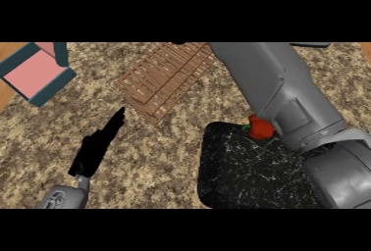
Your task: Pick the croissant from the tray and place it in the tiered shelf
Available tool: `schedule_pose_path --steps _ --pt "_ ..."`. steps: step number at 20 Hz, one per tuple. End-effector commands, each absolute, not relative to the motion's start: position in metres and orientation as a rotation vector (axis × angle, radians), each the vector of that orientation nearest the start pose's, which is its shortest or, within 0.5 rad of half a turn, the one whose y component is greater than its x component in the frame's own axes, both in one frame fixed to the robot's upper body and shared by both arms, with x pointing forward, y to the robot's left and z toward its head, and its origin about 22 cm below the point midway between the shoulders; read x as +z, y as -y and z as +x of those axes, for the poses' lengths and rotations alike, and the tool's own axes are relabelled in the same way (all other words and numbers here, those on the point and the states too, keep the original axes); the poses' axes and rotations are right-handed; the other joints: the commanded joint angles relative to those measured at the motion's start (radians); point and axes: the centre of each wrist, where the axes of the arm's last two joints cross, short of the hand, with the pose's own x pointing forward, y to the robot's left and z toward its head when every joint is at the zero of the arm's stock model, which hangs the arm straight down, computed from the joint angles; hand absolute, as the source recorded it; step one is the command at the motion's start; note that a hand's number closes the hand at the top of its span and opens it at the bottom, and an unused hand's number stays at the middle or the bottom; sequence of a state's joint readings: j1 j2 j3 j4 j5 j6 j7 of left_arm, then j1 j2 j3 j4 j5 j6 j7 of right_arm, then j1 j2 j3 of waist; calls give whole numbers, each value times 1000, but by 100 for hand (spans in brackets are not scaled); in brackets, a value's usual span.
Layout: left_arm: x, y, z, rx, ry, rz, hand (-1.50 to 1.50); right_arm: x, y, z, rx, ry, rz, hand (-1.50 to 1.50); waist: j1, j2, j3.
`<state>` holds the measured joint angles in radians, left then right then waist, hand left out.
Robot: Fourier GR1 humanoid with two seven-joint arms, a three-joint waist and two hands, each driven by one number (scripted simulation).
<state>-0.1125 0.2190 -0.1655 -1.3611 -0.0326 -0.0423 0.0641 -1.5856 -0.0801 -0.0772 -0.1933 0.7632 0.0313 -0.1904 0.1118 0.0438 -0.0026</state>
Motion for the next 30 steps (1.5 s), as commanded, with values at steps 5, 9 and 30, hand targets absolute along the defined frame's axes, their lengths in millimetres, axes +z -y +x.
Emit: schedule_pose_path --steps 5,9,30 --pt "-19 -233 266 -395 1371 54 0 204 46 467 891 1566 113 -150 14 10 2" --pt "-15 -245 267 -394 1391 55 0 209 38 465 710 1581 258 -150 25 9 1" --pt "-26 -243 254 -356 1350 37 0 244 270 483 28 1743 -113 -150 -16 3 4"
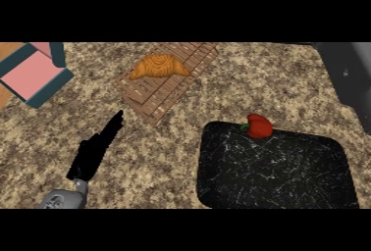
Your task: Pick the croissant from the tray and place it in the tiered shelf
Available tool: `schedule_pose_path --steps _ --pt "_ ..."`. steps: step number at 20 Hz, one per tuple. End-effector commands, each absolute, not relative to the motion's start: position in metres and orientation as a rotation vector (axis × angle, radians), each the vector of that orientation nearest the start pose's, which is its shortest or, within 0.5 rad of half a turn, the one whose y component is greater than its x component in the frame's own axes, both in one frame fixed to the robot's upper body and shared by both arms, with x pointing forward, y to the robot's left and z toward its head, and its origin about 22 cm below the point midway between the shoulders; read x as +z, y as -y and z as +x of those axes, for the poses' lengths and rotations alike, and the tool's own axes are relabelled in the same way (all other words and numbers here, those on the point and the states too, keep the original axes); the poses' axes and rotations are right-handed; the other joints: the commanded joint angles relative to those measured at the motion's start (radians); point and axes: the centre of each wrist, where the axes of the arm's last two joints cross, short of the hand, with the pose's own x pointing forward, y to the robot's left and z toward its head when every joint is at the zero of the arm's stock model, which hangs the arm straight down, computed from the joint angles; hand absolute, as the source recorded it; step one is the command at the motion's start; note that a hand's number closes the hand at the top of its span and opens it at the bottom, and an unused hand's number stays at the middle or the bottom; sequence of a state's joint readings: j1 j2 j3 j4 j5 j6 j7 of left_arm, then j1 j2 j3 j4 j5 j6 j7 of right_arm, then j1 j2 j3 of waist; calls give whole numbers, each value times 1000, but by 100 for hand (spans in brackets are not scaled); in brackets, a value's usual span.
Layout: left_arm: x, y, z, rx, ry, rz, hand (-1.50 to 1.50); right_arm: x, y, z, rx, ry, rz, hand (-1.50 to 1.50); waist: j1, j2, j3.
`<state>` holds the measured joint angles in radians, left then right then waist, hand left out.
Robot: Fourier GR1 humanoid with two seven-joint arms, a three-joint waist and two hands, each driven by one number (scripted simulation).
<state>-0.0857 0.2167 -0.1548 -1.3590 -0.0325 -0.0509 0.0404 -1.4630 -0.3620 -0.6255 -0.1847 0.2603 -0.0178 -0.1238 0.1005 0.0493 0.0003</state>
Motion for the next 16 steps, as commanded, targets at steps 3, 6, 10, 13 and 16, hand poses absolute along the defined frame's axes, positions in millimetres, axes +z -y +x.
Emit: schedule_pose_path --steps 3,6,10,13,16 --pt "-22 -234 263 -367 1366 61 0 242 297 477 39 1780 -98 -150 -4 4 2" --pt "-22 -238 262 -373 1369 55 0 238 321 471 83 1785 -118 -150 15 11 3" --pt "-26 -247 258 -373 1367 47 0 225 343 464 133 1817 -101 -150 14 9 3" --pt "-13 -227 273 -378 1396 30 0 233 337 466 170 1839 -113 -150 16 12 4" --pt "-11 -244 271 -407 1402 42 0 229 353 461 211 1783 -145 -150 30 14 4"
